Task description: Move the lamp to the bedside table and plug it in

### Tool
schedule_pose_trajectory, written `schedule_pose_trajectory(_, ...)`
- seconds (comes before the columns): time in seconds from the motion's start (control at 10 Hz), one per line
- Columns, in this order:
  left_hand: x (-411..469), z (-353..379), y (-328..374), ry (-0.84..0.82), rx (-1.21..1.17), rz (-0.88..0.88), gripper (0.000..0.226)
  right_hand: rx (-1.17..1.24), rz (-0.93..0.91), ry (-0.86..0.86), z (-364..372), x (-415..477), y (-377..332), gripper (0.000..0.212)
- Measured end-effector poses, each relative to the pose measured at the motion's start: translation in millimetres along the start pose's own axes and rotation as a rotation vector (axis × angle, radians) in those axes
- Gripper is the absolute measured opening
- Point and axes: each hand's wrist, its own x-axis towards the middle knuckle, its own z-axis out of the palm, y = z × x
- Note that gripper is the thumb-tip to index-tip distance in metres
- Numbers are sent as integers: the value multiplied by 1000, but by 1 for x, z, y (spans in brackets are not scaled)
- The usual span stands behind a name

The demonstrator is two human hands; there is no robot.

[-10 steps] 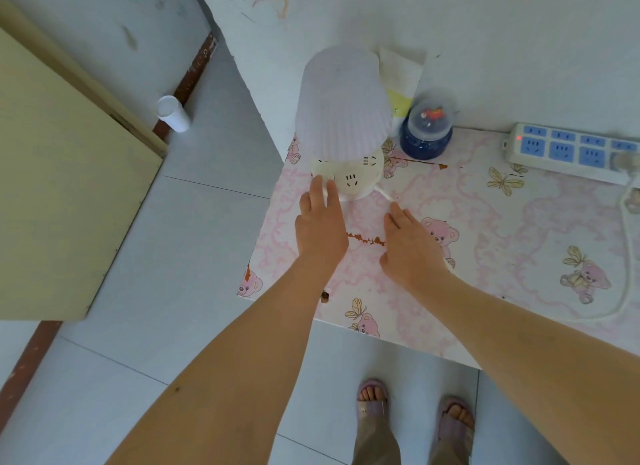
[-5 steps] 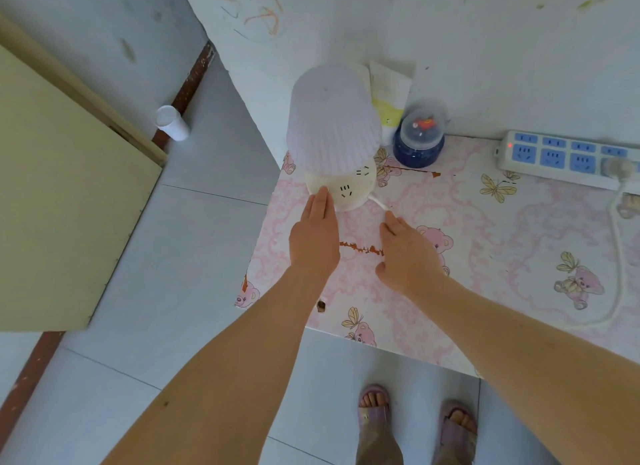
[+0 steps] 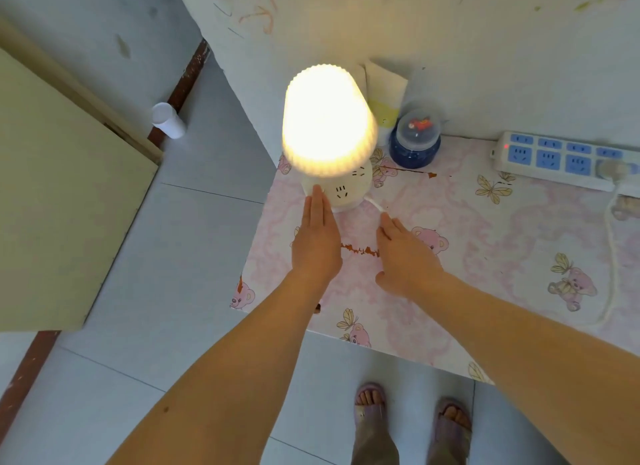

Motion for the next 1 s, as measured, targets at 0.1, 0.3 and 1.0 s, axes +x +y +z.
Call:
schedule_pose_trajectory(0.1,0,-2,0,-1,-9,3,101,3,-10,-19,-2,1,0,83)
schedule_pose_trajectory(0.3,-5,-3,10,-3,-50,-30,92,14,-9,-46,-6,-2,1,82)
schedule_pose_trajectory(1.0,-48,-12,24,-227,-141,-79,68,590,106,229,10,-34,18,42)
